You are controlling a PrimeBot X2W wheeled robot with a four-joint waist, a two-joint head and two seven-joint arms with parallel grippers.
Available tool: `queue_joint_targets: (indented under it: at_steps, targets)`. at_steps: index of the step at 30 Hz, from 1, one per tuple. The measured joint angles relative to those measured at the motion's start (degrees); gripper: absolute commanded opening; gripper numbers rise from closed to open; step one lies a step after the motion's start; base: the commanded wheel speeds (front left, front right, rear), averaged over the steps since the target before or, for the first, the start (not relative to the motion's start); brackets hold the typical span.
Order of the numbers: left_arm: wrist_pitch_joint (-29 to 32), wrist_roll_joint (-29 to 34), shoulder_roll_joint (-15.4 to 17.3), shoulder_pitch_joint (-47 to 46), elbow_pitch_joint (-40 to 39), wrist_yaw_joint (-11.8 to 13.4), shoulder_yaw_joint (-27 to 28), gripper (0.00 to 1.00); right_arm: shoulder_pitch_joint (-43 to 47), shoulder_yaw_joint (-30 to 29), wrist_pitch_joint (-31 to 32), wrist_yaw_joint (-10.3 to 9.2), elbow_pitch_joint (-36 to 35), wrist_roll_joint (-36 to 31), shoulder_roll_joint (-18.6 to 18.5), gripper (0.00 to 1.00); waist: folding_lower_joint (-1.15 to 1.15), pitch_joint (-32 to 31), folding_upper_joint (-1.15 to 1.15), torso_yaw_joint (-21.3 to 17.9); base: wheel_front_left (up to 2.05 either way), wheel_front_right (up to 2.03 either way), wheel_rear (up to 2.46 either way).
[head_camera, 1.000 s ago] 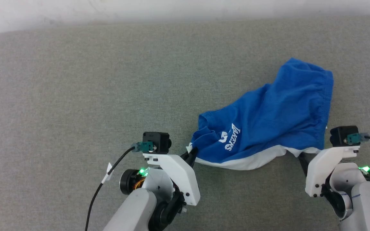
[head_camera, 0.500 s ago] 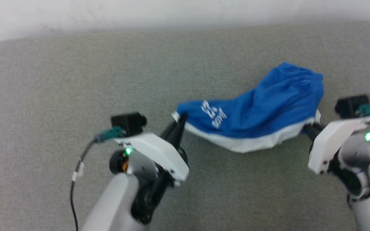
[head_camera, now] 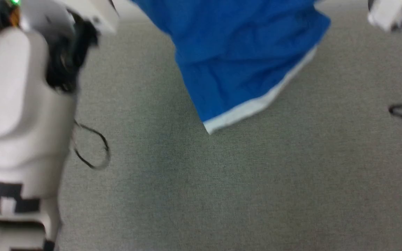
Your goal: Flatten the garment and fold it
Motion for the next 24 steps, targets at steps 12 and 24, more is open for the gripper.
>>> queue_joint_targets:
  at_steps: [12, 24]
  targets:
    - [-10.4, 6.3, 2.1, -22.7, 14.3, -0.4, 0.7, 0.00, -24.2, 7.1, -17.6, 0.00, 20.3, -8.5, 5.0, 0.00, 0.01, 7.8, 0.00, 0.6, 0.00, 0.00, 0.00]
    - [-17.0, 3.8, -0.5, -13.0, 19.3, -6.0, -0.9, 0.00, -14.2, 16.2, -21.9, 0.00, 24.1, 1.1, -1.1, 0.00, 0.00, 9.1, 0.00, 3.2, 0.00, 0.00, 0.00]
